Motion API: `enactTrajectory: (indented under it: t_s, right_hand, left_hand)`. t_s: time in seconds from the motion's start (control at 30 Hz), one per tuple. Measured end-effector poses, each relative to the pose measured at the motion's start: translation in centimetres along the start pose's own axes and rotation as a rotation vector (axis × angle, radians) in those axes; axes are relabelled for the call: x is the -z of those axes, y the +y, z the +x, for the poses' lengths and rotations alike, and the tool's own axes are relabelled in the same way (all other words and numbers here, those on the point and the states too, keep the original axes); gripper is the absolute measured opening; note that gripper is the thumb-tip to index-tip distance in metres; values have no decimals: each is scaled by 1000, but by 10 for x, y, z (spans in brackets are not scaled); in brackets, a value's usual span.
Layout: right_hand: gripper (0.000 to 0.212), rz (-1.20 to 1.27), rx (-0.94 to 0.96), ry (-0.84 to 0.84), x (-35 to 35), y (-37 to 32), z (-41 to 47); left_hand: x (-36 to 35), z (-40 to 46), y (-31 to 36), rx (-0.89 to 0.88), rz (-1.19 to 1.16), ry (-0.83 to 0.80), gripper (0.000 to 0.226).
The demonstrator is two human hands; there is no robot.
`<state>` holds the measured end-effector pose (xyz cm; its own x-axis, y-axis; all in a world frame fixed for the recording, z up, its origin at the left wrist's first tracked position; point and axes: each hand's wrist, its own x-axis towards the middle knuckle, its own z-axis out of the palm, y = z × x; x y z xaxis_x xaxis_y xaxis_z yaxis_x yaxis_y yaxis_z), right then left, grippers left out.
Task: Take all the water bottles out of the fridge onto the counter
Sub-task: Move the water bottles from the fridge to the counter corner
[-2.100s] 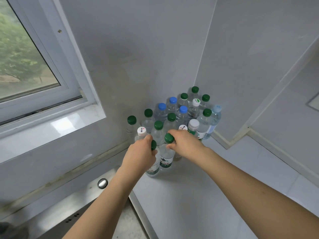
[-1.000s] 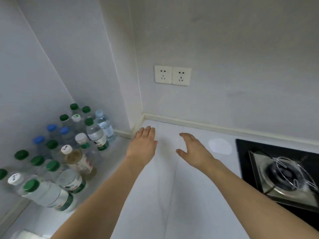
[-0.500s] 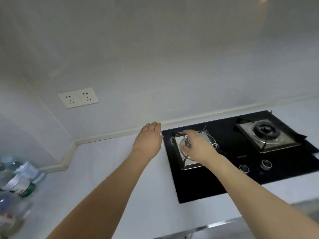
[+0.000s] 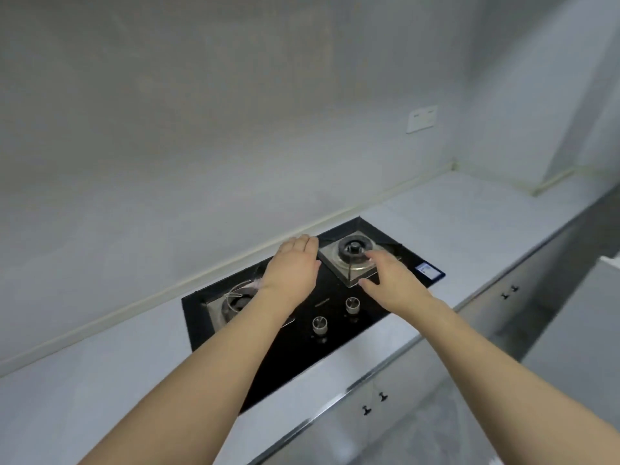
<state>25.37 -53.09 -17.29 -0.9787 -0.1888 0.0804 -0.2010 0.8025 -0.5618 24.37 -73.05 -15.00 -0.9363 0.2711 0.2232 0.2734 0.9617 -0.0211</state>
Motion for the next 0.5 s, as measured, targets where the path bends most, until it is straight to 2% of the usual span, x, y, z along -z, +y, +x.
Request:
enactTrajectory:
  t_s: [0.23, 0.5]
  right_hand:
    - [58, -18, -199, 132, 75, 98, -28]
    - [60, -38, -378, 213, 123, 192, -33]
  left_hand:
    - [3, 72, 108, -232, -7, 45, 48]
    - [-31, 153, 210, -452, -26, 5, 49]
